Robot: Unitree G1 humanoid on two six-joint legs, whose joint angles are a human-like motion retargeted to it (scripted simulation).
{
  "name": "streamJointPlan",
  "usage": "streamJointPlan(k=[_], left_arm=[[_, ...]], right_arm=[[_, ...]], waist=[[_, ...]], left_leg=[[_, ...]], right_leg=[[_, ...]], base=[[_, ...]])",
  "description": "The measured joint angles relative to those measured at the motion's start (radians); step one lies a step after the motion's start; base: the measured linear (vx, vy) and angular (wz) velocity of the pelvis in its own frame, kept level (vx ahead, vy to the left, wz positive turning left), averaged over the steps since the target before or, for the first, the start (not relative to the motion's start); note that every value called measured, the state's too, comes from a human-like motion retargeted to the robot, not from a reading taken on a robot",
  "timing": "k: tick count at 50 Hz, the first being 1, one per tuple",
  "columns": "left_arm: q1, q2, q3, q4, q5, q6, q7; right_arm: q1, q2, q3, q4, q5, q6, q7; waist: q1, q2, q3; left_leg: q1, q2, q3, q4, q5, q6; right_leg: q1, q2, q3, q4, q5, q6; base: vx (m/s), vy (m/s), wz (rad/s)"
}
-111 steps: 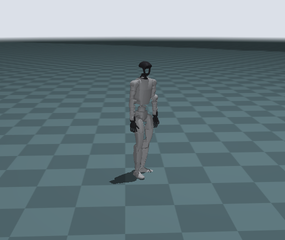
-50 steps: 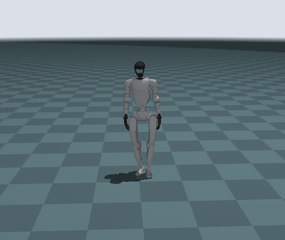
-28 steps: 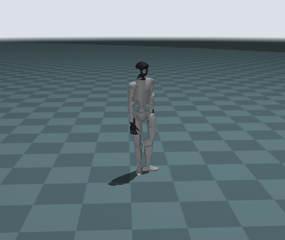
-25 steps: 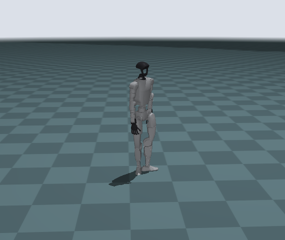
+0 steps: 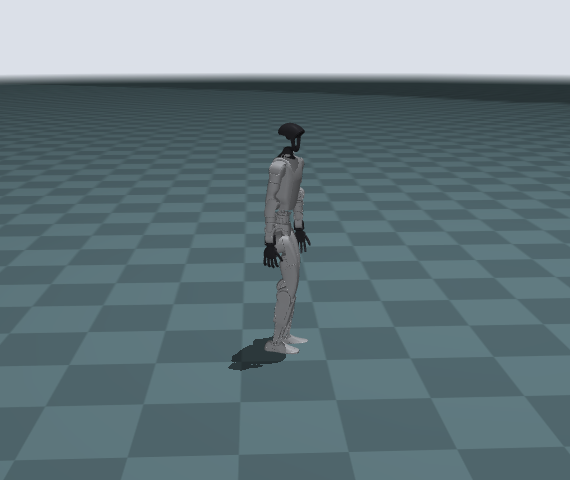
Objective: In place motions
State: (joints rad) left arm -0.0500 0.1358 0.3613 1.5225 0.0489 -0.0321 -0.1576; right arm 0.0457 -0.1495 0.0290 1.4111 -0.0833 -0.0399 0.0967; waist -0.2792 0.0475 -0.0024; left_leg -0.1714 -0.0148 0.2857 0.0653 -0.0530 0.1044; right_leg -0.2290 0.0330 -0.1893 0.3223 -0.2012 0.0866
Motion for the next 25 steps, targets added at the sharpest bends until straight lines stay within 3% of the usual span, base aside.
streamJointPlan(k=[2,3,4,5,7,10,15,25], left_arm=[[-0.015,-0.003,-0.017,-0.019,0.003,-0.004,-0.002],[-0.025,-0.003,-0.027,-0.026,0.003,-0.005,-0.005],[-0.034,-0.002,-0.036,-0.027,0.002,-0.003,-0.01],[-0.044,-0.001,-0.044,-0.026,0.0,0.0,-0.016],[-0.076,-0.006,-0.076,-0.004,0.005,0.005,-0.017],[-0.074,-0.039,-0.097,0.022,-0.021,-0.015,0.013],[-0.015,-0.06,-0.068,0.016,-0.019,-0.021,-0.007],[0.0,-0.043,-0.091,0.035,-0.005,-0.011,-0.012]], right_arm=[[0.007,-0.002,0.006,-0.006,-0.013,-0.006,0.002],[0.009,-0.002,0.007,-0.008,-0.024,-0.007,0.006],[0.014,-0.002,0.01,-0.008,-0.037,-0.006,0.011],[0.02,-0.003,0.015,-0.008,-0.05,-0.006,0.017],[0.018,0.007,-0.014,-0.001,-0.068,0.008,0.033],[0.028,0.019,-0.045,-0.007,-0.082,0.012,0.031],[0.036,0.024,-0.011,-0.031,-0.07,-0.012,0.013],[0.024,0.035,0.011,-0.06,-0.118,-0.019,0.015]], waist=[[0.007,-0.043,0.024],[0.034,-0.061,0.043],[0.076,-0.084,0.045],[0.127,-0.109,0.04],[0.128,-0.103,0.048],[0.2,-0.102,0.06],[0.146,-0.073,0.015],[0.16,-0.075,0.029]], left_leg=[[0.028,-0.05,-0.02,0.003,0.001,0.004],[0.051,-0.061,-0.014,0.003,0.0,0.002],[0.061,-0.073,0.012,0.009,-0.005,0.001],[0.064,-0.085,0.049,0.018,-0.012,-0.001],[0.052,-0.093,-0.019,0.041,-0.015,0.005],[0.081,-0.083,-0.021,0.039,-0.02,0.001],[0.091,-0.075,-0.036,0.023,-0.025,-0.006],[0.098,-0.081,-0.122,0.052,-0.024,-0.033]], right_leg=[[0.024,0.009,0.084,-0.125,0.021,-0.045],[0.047,0.038,0.154,-0.166,0.046,-0.106],[0.067,0.01,0.097,-0.178,0.061,-0.122],[0.087,-0.045,-0.024,-0.177,0.07,-0.117],[0.094,-0.063,-0.093,-0.172,0.063,-0.101],[0.137,-0.047,-0.066,-0.197,0.072,-0.092],[0.154,-0.04,-0.076,-0.224,0.081,-0.081],[0.135,-0.042,0.008,-0.188,0.094,-0.071]], base=[[0.08,-0.1,0.79],[0.12,-0.08,-0.21],[0.14,-0.08,-0.95],[0.11,-0.1,-0.16],[0.05,-0.11,0.87],[0.06,-0.06,0.15],[0.17,0.0,0.12],[-0.01,0.05,-0.41]])
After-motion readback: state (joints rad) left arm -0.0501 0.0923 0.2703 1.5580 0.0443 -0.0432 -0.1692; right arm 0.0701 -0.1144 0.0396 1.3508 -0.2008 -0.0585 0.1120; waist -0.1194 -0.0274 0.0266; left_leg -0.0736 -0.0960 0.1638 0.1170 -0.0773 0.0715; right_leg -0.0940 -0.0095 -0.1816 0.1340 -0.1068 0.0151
